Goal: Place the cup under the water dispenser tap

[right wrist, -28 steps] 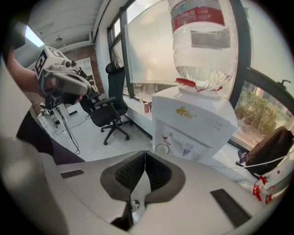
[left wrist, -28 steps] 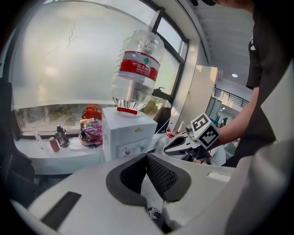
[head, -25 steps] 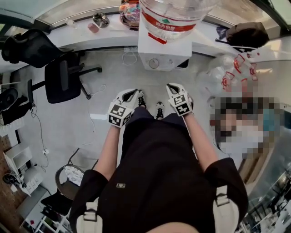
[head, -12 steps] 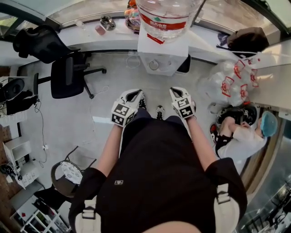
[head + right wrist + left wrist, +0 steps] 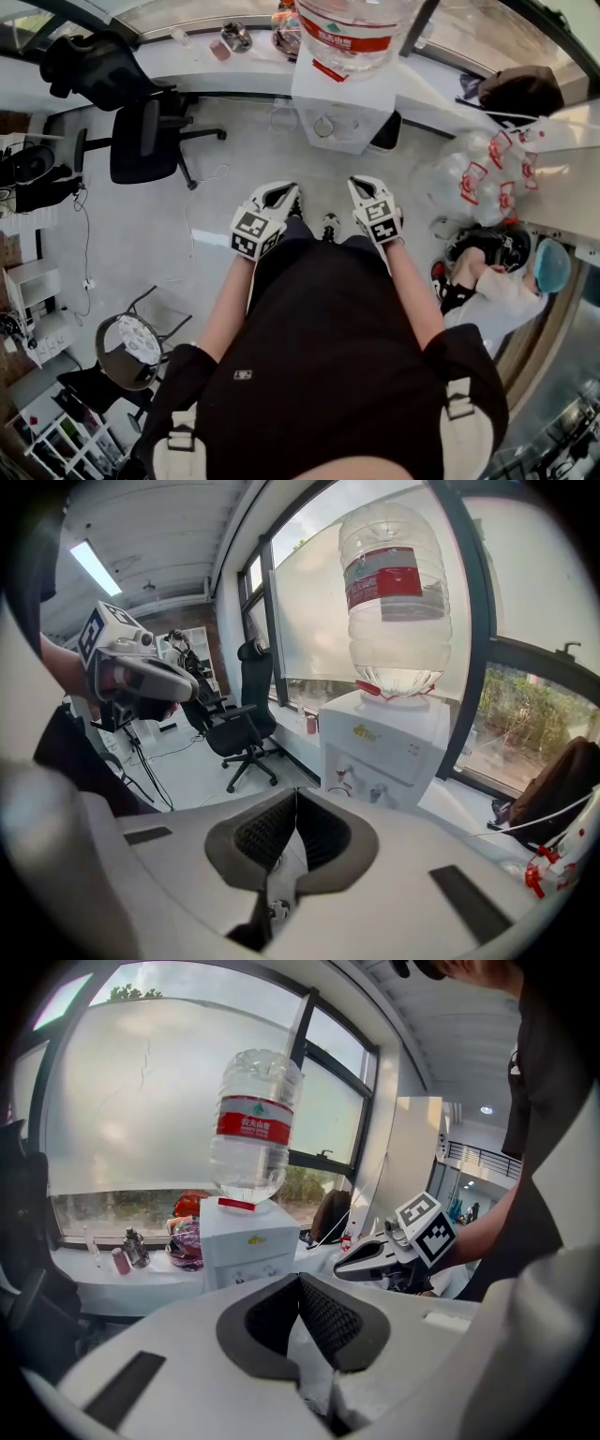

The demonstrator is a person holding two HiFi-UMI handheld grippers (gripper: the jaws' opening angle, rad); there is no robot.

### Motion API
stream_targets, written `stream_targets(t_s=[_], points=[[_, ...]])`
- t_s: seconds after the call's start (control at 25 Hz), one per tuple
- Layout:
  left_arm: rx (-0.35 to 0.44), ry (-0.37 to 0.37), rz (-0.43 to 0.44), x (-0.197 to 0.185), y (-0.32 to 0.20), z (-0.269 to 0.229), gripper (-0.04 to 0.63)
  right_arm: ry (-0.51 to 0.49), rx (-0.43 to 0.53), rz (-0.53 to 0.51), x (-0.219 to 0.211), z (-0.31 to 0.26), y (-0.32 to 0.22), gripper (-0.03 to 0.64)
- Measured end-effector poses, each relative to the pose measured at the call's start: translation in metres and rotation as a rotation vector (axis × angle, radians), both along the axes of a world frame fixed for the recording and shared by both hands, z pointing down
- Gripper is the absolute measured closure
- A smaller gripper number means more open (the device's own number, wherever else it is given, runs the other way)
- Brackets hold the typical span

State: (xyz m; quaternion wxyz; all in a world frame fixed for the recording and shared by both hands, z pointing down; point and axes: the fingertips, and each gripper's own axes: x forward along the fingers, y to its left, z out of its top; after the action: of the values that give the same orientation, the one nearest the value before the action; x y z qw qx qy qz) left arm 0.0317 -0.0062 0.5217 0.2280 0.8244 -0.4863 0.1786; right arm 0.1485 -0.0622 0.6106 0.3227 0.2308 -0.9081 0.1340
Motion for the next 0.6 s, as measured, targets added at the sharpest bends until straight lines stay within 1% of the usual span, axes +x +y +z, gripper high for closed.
stream_targets(t_s=[0.32,0.6], points=[[0.007,0.002,-0.046,-0.006,0.003,-0.002,0.595,-0.03,0.03,-0.029,-0.008,-0.021,0.003,0.62],[0.019,-0.002,-0.062,-0.009,0.0,-0.007,0.595,-0.045,0.044,-0.045,-0.012,-0.031,0.0,0.62]])
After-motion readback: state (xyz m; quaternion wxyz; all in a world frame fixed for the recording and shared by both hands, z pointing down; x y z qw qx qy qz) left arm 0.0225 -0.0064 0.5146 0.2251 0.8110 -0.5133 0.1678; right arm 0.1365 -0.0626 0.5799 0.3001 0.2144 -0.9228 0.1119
